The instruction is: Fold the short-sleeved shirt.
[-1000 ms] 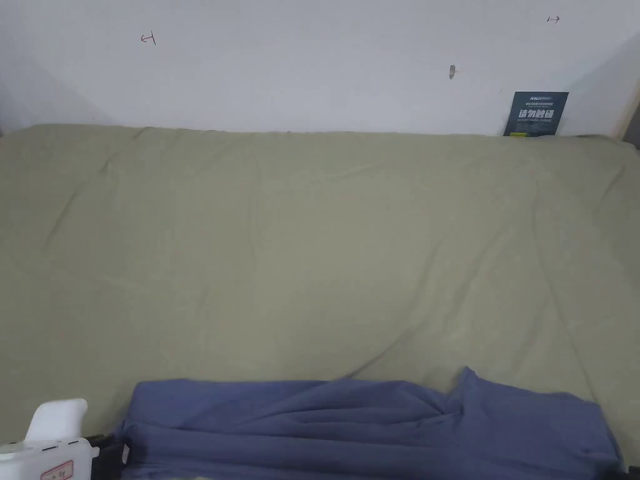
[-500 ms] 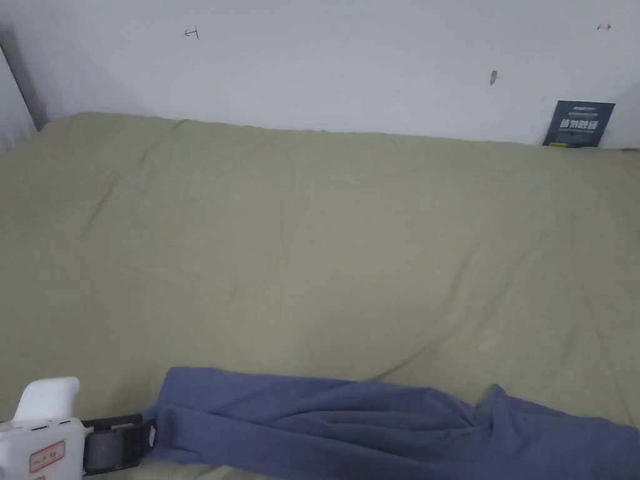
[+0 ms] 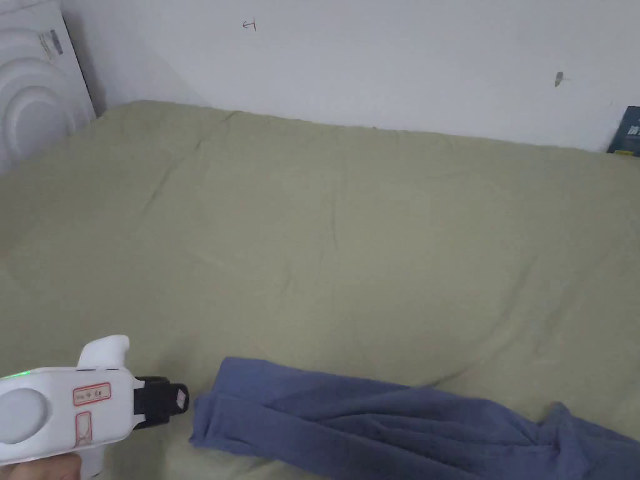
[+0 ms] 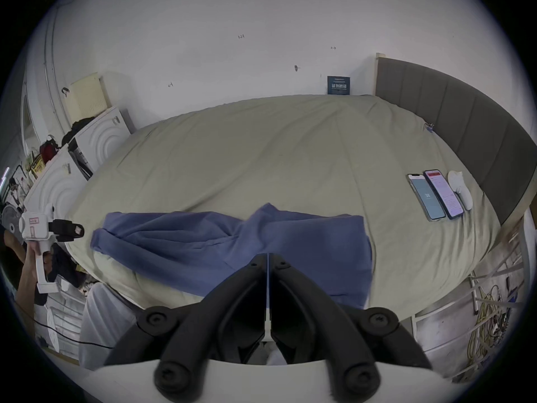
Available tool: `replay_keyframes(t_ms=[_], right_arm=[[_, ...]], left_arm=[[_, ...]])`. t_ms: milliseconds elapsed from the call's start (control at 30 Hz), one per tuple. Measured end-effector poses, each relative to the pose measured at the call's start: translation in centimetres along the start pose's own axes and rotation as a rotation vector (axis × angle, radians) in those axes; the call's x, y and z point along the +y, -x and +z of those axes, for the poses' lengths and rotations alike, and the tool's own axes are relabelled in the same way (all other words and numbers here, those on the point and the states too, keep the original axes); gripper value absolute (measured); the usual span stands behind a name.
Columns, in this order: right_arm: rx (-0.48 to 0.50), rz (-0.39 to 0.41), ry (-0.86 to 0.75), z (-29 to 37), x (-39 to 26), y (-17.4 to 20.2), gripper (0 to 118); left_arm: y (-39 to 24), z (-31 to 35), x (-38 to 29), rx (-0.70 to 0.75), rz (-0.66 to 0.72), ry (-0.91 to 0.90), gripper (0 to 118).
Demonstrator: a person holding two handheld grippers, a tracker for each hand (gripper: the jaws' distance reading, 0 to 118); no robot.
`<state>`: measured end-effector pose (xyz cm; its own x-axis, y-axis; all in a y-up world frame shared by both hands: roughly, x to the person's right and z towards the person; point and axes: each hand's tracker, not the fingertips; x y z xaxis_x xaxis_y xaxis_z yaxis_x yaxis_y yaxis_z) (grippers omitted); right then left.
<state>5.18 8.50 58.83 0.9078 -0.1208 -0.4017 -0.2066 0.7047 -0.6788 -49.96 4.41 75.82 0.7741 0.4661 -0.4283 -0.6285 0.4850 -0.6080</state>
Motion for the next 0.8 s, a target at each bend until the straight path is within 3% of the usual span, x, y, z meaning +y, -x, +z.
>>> replay_keyframes(t_ms=[100, 133, 167, 200, 533, 600, 633, 667, 700, 733, 800], right_arm=[[0.011, 0.008, 0.000, 0.0, -0.3, 0.3, 3], [0.010, 0.020, 0.004, 0.1, -0.3, 0.4, 3], [0.000, 0.034, 0.002, 0.3, -0.2, 1.2, 3], [0.011, 0.034, 0.011, 0.4, -0.2, 1.6, 3], [0.023, 0.032, 0.036, -0.1, -0.3, 2.8, 3], [0.021, 0.030, 0.039, 0.0, -0.2, 2.8, 3], [0.022, 0.025, 0.041, -0.1, -0.2, 2.8, 3], [0.028, 0.014, 0.041, -0.1, -0.2, 2.7, 3], [0.029, 0.002, 0.036, 0.0, -0.2, 2.8, 3], [0.030, -0.006, 0.034, 0.0, -0.2, 2.8, 3], [0.033, -0.010, 0.037, 0.0, -0.4, 2.8, 3]], left_arm=[[0.5, -1.1, 0.5, -0.047, 0.026, 0.011, 5], [1.5, -1.4, 1.4, -0.103, 0.034, 0.023, 22], [1.8, -1.7, 1.7, -0.143, 0.033, 0.037, 65], [2.0, -2.6, 2.1, -0.194, 0.018, 0.106, 118], [4.4, -9.7, 4.1, -0.455, 0.176, 0.269, 114], [4.0, -10.4, 4.2, -0.576, 0.211, 0.302, 111], [3.8, -11.0, 4.1, -0.609, 0.226, 0.326, 103], [3.6, -11.8, 4.0, -0.583, 0.214, 0.335, 82], [3.3, -12.2, 3.9, -0.575, 0.209, 0.335, 25], [3.1, -12.5, 3.8, -0.562, 0.209, 0.341, 11], [1.7, -13.6, 2.7, -0.395, 0.159, 0.354, 11]])
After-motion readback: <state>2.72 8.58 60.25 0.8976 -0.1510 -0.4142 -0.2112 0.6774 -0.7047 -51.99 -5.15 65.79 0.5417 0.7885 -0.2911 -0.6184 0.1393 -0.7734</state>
